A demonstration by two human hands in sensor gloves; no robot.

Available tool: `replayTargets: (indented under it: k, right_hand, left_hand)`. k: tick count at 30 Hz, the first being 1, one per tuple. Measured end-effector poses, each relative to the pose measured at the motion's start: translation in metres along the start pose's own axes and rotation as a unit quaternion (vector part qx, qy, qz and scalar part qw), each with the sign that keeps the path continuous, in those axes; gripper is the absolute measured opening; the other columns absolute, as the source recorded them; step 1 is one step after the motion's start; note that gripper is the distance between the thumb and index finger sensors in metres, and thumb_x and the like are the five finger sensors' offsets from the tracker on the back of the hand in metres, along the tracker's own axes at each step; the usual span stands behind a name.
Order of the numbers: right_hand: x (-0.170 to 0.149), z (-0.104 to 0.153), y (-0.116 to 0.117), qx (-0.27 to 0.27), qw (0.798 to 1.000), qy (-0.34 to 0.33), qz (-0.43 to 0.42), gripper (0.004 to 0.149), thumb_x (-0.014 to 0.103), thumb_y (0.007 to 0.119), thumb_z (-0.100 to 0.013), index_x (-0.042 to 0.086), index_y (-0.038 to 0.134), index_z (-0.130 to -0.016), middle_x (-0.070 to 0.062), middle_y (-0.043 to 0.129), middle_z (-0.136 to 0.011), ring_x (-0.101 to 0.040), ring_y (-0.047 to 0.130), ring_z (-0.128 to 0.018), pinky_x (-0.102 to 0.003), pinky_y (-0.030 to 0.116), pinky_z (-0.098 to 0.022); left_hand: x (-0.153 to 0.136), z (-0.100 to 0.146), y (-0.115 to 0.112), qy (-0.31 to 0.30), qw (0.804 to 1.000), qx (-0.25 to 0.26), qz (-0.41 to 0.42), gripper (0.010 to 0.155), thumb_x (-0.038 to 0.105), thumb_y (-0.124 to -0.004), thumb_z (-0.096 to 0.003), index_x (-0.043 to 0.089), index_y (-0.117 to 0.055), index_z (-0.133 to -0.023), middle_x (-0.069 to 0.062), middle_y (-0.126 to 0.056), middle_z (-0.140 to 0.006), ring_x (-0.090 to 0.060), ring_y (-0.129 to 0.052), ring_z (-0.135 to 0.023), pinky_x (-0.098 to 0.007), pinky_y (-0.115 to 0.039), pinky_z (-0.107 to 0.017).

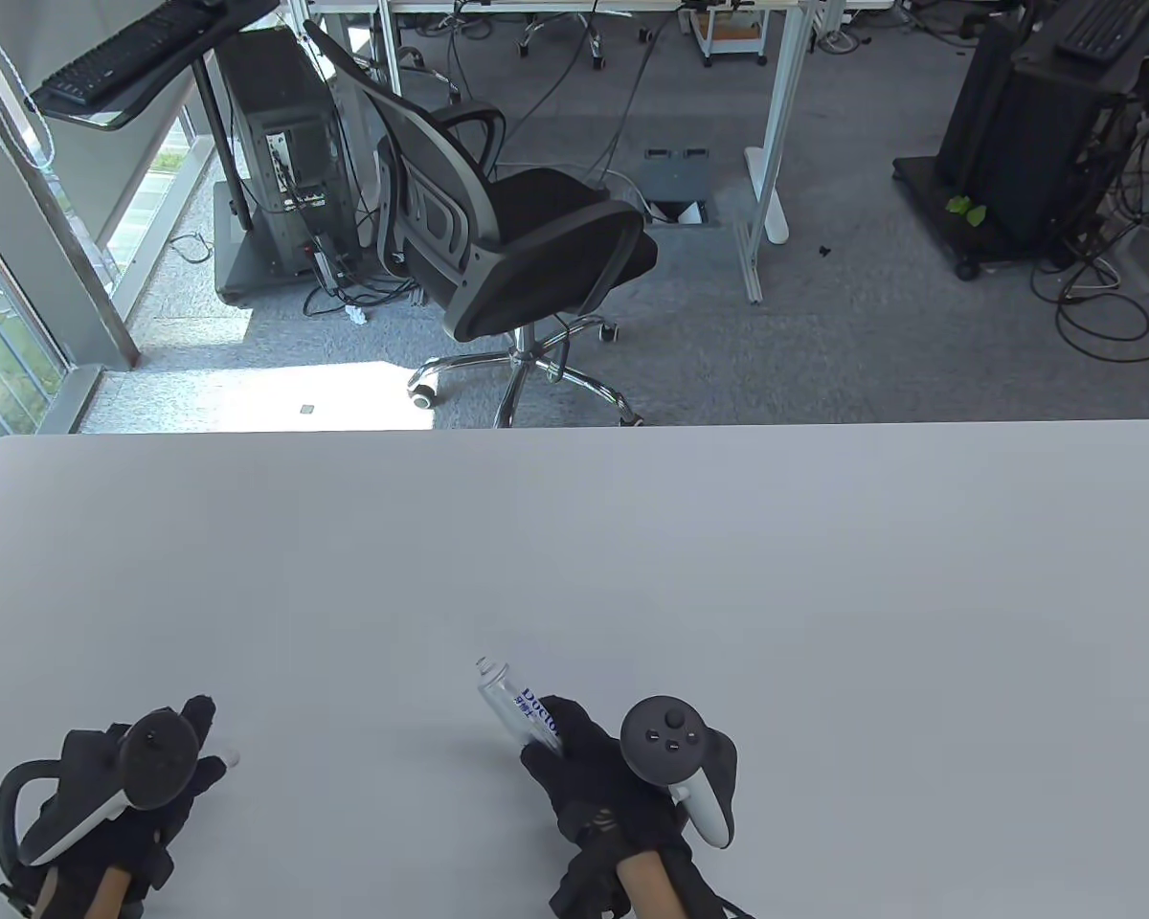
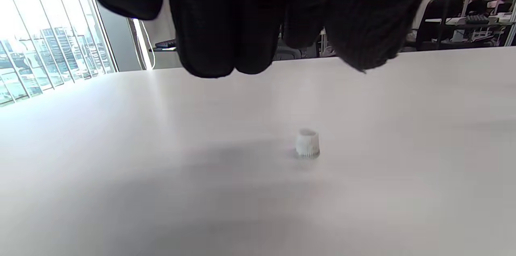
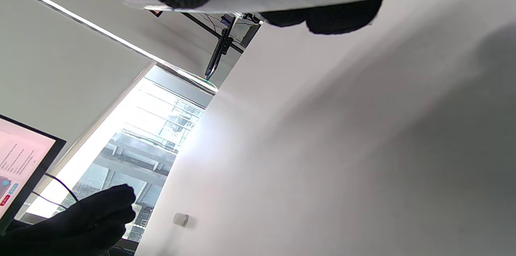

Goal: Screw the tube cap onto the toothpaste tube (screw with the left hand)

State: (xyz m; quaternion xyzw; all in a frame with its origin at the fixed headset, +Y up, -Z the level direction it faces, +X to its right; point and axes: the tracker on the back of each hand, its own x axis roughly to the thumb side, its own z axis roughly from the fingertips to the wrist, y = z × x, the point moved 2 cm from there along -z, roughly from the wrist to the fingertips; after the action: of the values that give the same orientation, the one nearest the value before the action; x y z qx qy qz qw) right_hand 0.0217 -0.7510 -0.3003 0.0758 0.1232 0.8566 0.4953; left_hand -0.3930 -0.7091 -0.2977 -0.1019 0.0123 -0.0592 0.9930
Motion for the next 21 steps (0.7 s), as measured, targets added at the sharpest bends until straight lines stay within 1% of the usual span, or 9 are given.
replayTargets:
  k: [3, 7, 8, 10, 12, 14, 17, 20, 21]
  right_hand:
    - [0.000, 0.000, 0.004, 0.016, 1.000, 0.000, 0.008, 0.049, 0.025, 0.072, -0.059, 0.020, 0.053, -0.103, -0.026, 0.060, -0.099, -0.056, 0.067, -0.085, -0.074, 0.051, -0.061]
    - [0.000, 0.002, 0.004, 0.026, 1.000, -0.003, -0.002, 0.049, 0.025, 0.072, -0.059, 0.021, 0.053, -0.104, -0.026, 0.059, -0.099, -0.056, 0.067, -0.085, -0.074, 0.051, -0.060]
    - [-0.001, 0.002, 0.002, 0.026, 1.000, -0.003, -0.007, 0.049, 0.025, 0.072, -0.059, 0.021, 0.052, -0.104, -0.026, 0.059, -0.100, -0.056, 0.067, -0.085, -0.074, 0.051, -0.060]
    - [-0.002, 0.001, 0.000, 0.022, 1.000, 0.001, -0.015, 0.049, 0.024, 0.072, -0.059, 0.020, 0.053, -0.104, -0.026, 0.059, -0.099, -0.056, 0.067, -0.085, -0.074, 0.051, -0.060]
    - [-0.004, 0.001, 0.000, 0.020, 1.000, 0.005, -0.019, 0.049, 0.024, 0.072, -0.059, 0.020, 0.053, -0.104, -0.027, 0.059, -0.099, -0.056, 0.067, -0.085, -0.074, 0.051, -0.060]
    - [-0.005, 0.001, -0.001, 0.021, 1.000, 0.008, -0.022, 0.049, 0.024, 0.072, -0.059, 0.020, 0.053, -0.104, -0.027, 0.059, -0.099, -0.056, 0.067, -0.085, -0.074, 0.051, -0.060]
    - [-0.003, 0.002, -0.002, 0.024, 0.999, 0.003, -0.026, 0.049, 0.024, 0.072, -0.059, 0.020, 0.052, -0.104, -0.027, 0.060, -0.099, -0.056, 0.067, -0.085, -0.074, 0.051, -0.060]
    - [-0.001, 0.005, -0.005, 0.021, 0.999, -0.007, -0.039, 0.049, 0.025, 0.072, -0.059, 0.020, 0.052, -0.104, -0.026, 0.060, -0.099, -0.056, 0.067, -0.085, -0.074, 0.051, -0.060]
    - [0.000, 0.006, -0.006, 0.021, 0.999, -0.012, -0.043, 0.049, 0.025, 0.071, -0.059, 0.020, 0.052, -0.104, -0.027, 0.060, -0.099, -0.056, 0.067, -0.085, -0.074, 0.051, -0.060]
  left_hand:
    - [0.009, -0.018, -0.018, 0.011, 0.999, -0.048, 0.005, 0.067, 0.048, -0.080, -0.0545, 0.034, -0.056, -0.115, -0.005, -0.077, -0.109, -0.028, -0.086, -0.092, -0.061, -0.060, -0.072]
    - [0.029, -0.036, -0.035, 0.009, 0.994, -0.087, -0.061, 0.064, 0.044, -0.085, -0.0530, 0.034, -0.061, -0.112, -0.002, -0.082, -0.103, -0.024, -0.090, -0.086, -0.059, -0.063, -0.071]
    - [0.032, -0.037, -0.037, 0.008, 0.994, -0.081, -0.067, 0.063, 0.044, -0.084, -0.0532, 0.033, -0.063, -0.111, -0.002, -0.082, -0.101, -0.024, -0.090, -0.084, -0.058, -0.064, -0.071]
    - [0.038, -0.038, -0.037, 0.005, 0.997, -0.041, -0.071, 0.053, 0.039, -0.083, -0.0546, 0.032, -0.070, -0.105, 0.000, -0.089, -0.091, -0.022, -0.095, -0.075, -0.056, -0.067, -0.069]
    - [0.043, -0.038, -0.035, -0.001, 0.998, -0.032, -0.052, 0.049, 0.037, -0.083, -0.0542, 0.031, -0.074, -0.102, 0.001, -0.092, -0.086, -0.021, -0.097, -0.069, -0.055, -0.069, -0.067]
    - [0.052, -0.035, -0.029, -0.016, 0.999, -0.020, -0.029, 0.049, 0.038, -0.082, -0.0545, 0.029, -0.074, -0.102, 0.001, -0.093, -0.084, -0.020, -0.097, -0.067, -0.055, -0.070, -0.067]
    - [0.074, -0.027, -0.008, -0.059, 0.998, 0.027, 0.023, 0.049, 0.041, -0.078, -0.0546, 0.028, -0.075, -0.101, 0.001, -0.093, -0.082, -0.020, -0.098, -0.065, -0.055, -0.070, -0.066]
    - [0.100, -0.015, 0.018, -0.116, 0.981, 0.073, 0.135, 0.049, 0.044, -0.075, -0.0554, 0.028, -0.074, -0.102, 0.001, -0.092, -0.084, -0.020, -0.097, -0.067, -0.055, -0.070, -0.066]
    - [0.110, -0.009, 0.027, -0.141, 0.965, 0.099, 0.200, 0.049, 0.044, -0.075, -0.0556, 0.028, -0.074, -0.102, 0.001, -0.092, -0.084, -0.021, -0.097, -0.067, -0.056, -0.070, -0.066]
